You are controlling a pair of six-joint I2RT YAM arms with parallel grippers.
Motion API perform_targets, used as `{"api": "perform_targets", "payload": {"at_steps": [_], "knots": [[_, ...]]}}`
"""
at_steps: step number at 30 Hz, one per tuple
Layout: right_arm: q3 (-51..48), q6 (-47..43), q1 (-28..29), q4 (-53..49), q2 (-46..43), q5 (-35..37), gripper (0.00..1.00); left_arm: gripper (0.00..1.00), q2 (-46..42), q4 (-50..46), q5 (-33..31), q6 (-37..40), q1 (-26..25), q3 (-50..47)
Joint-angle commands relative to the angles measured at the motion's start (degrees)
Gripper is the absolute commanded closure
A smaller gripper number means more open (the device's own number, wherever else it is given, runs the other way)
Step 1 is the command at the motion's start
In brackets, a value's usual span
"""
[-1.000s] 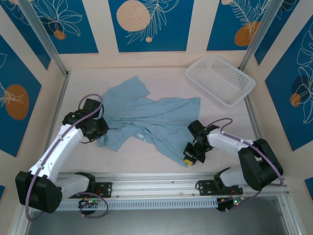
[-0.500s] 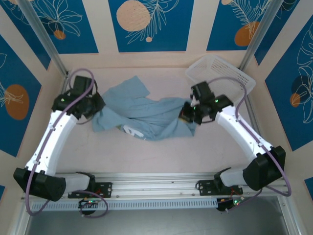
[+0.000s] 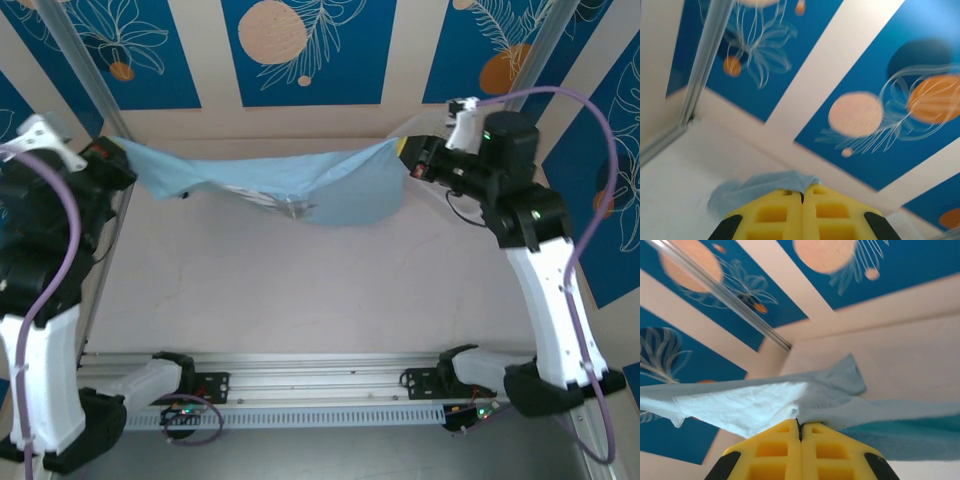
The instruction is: Fold and stack the t-shirts
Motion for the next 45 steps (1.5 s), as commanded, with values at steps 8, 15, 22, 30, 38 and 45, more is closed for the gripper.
{"api": "perform_targets", "payload": {"at_steps": [8,15,22,30,38,45], "knots": [[5.14,4.97,-2.92,12.37,7.46,-9.76,1.0,1.0,22.06,-1.3,0.83,3.79,1.6,26.25],[18.89,10.69,-3.65,21.69,30.34,-16.59,1.0,1.0,39.62,5.29,22.07,-5.78,17.08,32.06],[54.53,13.19,-5.56,13.83,54.58,-18.83,1.0,1.0,51.38,11.98,36.87,-10.22,24.69,49.28],[64.28,21.1,-12.88,19.71,59.19,-18.71,1.0,1.0,44.17,21.71,40.16,-14.8,26.89,49.9],[45.24,16.29,-14.1,13.85,50.31,-21.28,1.0,1.0,18.82,13.87,35.56,-14.5,22.59,8.9],[-0.33,12.28,-9.57,13.75,36.52,-11.05,1.0,1.0,-0.26,9.08,34.69,-20.34,17.42,-43.05]]}}
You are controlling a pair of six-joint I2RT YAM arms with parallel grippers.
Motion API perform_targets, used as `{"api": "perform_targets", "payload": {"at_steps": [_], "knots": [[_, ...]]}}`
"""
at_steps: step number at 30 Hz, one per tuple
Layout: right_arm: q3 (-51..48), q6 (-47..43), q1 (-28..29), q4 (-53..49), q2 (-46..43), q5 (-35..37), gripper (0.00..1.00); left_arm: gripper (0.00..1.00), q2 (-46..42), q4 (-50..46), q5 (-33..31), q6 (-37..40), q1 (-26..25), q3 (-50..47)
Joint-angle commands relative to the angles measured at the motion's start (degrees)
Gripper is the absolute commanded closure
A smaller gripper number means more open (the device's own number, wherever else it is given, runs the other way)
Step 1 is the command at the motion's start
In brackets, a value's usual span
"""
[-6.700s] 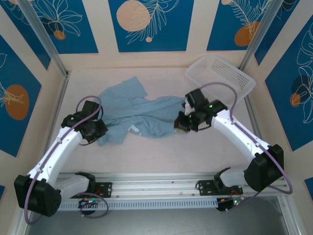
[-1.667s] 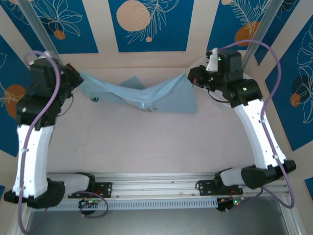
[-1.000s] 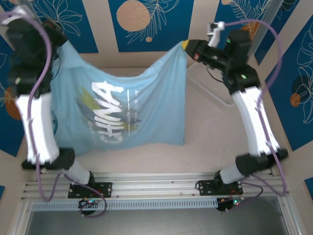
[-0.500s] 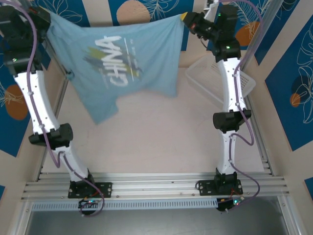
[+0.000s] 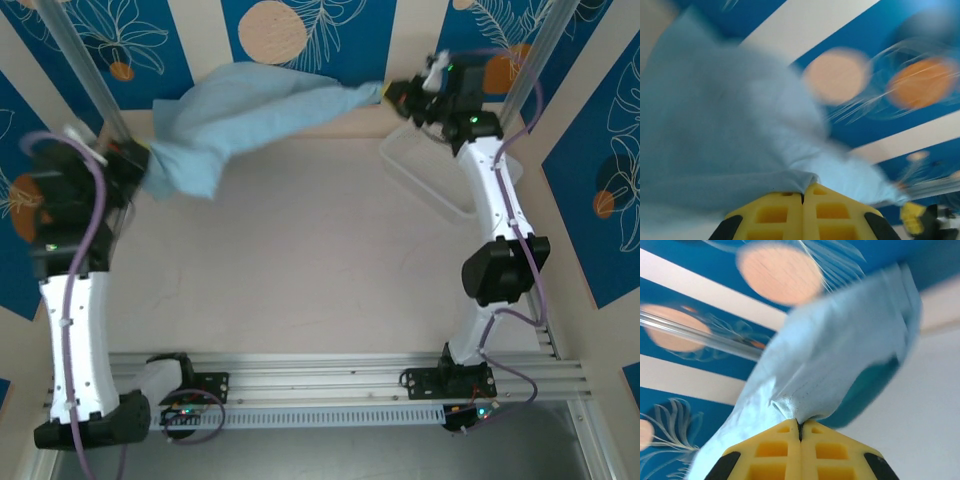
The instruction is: Fold and stack the t-shirts
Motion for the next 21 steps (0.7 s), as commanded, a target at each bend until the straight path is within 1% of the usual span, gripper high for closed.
{"api": "perform_targets", "payload": {"at_steps": [1,2,4,8,10,14,21], "knots": [[-17.08,-1.98,1.34,-2.91,-1.94,4.57,1.0,1.0,-1.86,-5.63,0.12,-4.0,-2.08,-18.54],[-20.32,-2.53,1.57,-3.29,-1.2,4.5,1.0,1.0,-2.44,-4.91,0.72,-4.34,-3.28,-23.78],[-23.74,-4.2,2.28,-5.27,1.03,5.42,1.0,1.0,-2.51,-3.57,1.89,-4.98,-5.36,-30.67],[-29.46,-7.37,3.84,-7.89,2.75,10.13,1.0,1.0,-1.7,-0.97,3.43,-7.58,-9.41,-39.25],[-32.48,-7.3,4.2,-8.8,1.73,12.48,1.0,1.0,-1.48,-1.0,4.44,-9.56,-10.58,-42.0],[-37.83,-6.44,4.63,-11.51,-2.81,17.24,1.0,1.0,-4.41,-1.19,3.34,-13.19,-14.31,-44.94],[-43.63,-6.87,4.27,-15.56,-11.31,25.91,1.0,1.0,-6.04,-1.94,4.56,-17.1,-17.91,-46.29]]}}
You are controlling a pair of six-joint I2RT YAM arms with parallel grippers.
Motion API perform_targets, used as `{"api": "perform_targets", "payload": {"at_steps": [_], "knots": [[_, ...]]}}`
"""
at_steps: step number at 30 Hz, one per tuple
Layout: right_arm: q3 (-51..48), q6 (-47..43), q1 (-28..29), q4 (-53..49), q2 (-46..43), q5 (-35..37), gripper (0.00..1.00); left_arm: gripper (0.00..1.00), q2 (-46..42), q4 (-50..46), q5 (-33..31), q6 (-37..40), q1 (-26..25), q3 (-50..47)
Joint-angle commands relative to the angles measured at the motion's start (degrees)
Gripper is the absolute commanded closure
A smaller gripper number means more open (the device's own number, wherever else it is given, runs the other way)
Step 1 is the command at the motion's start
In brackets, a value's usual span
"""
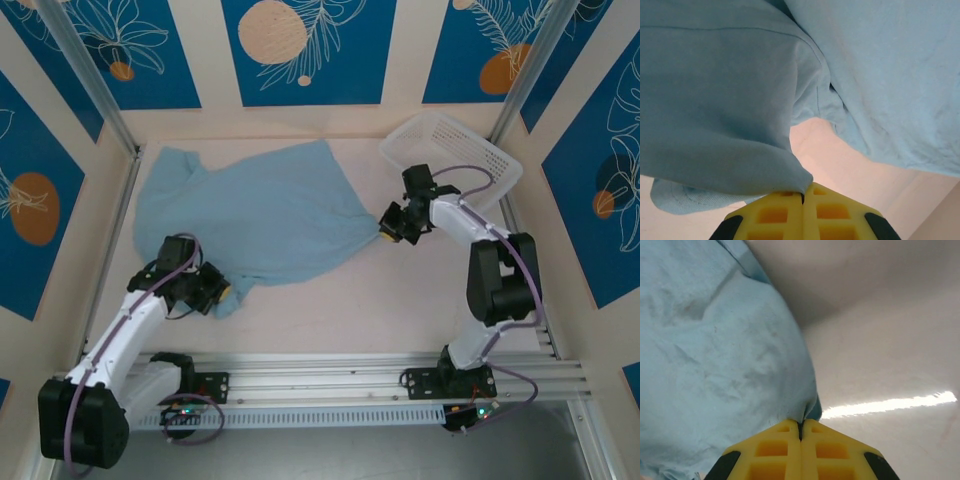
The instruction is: Fold and stack the t-shirts
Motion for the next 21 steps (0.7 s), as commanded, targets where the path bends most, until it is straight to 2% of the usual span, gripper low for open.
{"api": "perform_targets", "payload": {"at_steps": [1,5,9,13,17,21], "knots": [[-2.14,-0.89,-0.86,-4.34,-3.9,6.96,1.0,1.0,-0.9,0.25,1.61,-4.16,-2.19,-1.14],[-5.07,-1.3,-4.02,-6.24,-7.57,9.05,1.0,1.0,-2.21,0.51,1.27,-7.01,-5.16,-2.14],[-7.03,-2.81,-6.81,-6.53,-10.86,8.17,1.0,1.0,-4.65,-1.94,-0.52,-8.41,-6.95,-0.94],[-6.55,-4.25,-7.79,-8.28,-11.39,9.32,1.0,1.0,-6.56,-5.78,-0.4,-8.17,-7.39,0.96],[-6.59,-4.44,-8.37,-9.6,-11.37,11.41,1.0,1.0,-7.87,-14.07,-1.14,-6.18,-7.84,1.82],[-8.28,-3.78,-8.36,-9.94,-11.39,12.66,1.0,1.0,-8.81,-13.73,-0.5,-6.88,-8.11,-1.74]]}}
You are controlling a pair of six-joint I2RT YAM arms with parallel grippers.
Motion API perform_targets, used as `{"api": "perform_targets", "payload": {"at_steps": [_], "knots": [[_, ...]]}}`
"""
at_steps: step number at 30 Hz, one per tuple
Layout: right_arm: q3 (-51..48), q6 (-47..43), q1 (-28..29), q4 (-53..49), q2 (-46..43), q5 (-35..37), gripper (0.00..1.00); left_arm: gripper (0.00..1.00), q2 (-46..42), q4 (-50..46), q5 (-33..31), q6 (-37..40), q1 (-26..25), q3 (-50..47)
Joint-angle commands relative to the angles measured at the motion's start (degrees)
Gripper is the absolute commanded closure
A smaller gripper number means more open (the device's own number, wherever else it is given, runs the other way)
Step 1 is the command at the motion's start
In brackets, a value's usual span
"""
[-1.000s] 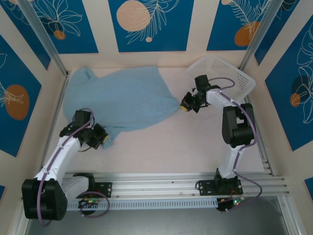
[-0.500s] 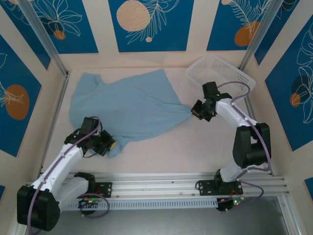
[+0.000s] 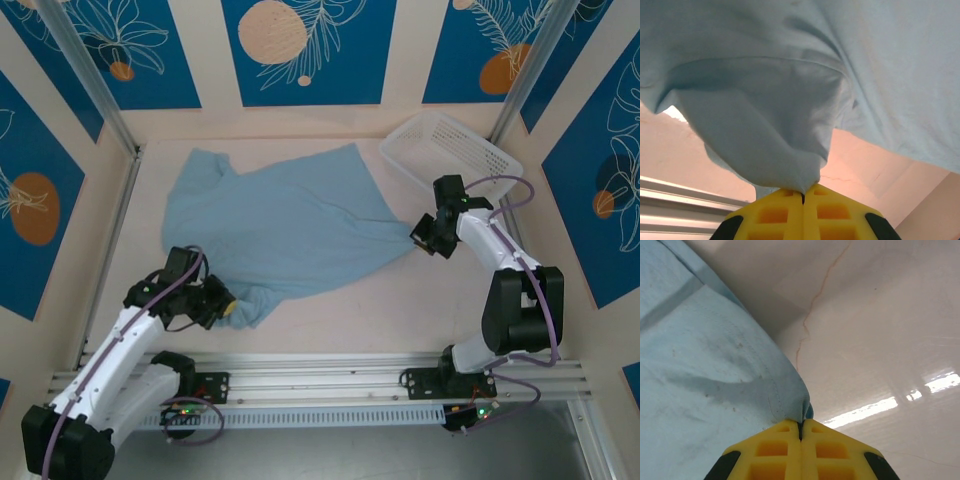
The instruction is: Fold and stack the t-shirts
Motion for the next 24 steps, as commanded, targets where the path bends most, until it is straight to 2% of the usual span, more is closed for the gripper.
{"api": "perform_targets", "payload": {"at_steps": [1,5,6,8,10,12,14,16,18,20,24], "knots": [[-2.03,-0.22,-0.44,-2.18,-1.04,2.47,1.0,1.0,-0.56,-3.19,-0.42,-1.7,-0.78,-2.62],[-3.69,0.91,-0.86,-1.92,0.06,2.77,1.0,1.0,1.28,-4.48,-1.6,-0.98,-0.86,-1.86],[-3.64,1.21,-0.98,-2.12,0.28,2.93,0.99,0.92,1.55,-5.96,-2.65,-0.09,-0.92,-0.75],[-2.58,2.07,-1.18,-4.03,0.28,4.46,0.8,0.56,2.03,-10.46,-7.6,2.58,-0.89,3.49],[-1.61,3.14,-0.93,-5.94,-1.87,7.09,0.64,0.45,3.41,-13.19,-11.95,4.96,-0.6,8.47],[-1.13,3.69,-0.29,-6.23,-5.25,8.22,0.54,0.43,6.66,-13.96,-14.93,6.96,-0.17,13.4],[-0.57,3.61,1.41,-5.4,-7.47,7.46,0.53,0.43,11.67,-12.75,-16.07,8.27,1.44,17.43],[-0.73,3.33,3.65,-2.65,-7.41,4.25,0.57,0.47,16.8,-9.98,-15.22,8.46,4.52,19.33],[-1.91,1.74,6.22,3.6,-5.24,-2.78,0.62,0.53,21.74,-5.23,-13.76,8.0,8.27,19.75],[-1.38,1.22,9.67,6.92,-1.27,-4.89,0.67,0.62,27.17,-0.42,-13.08,6.75,12.43,19.51],[-0.11,-1.28,12.86,14.37,5.9,-8.61,0.72,0.68,37.52,6.48,-12.39,5.92,18.36,20.84]]}}
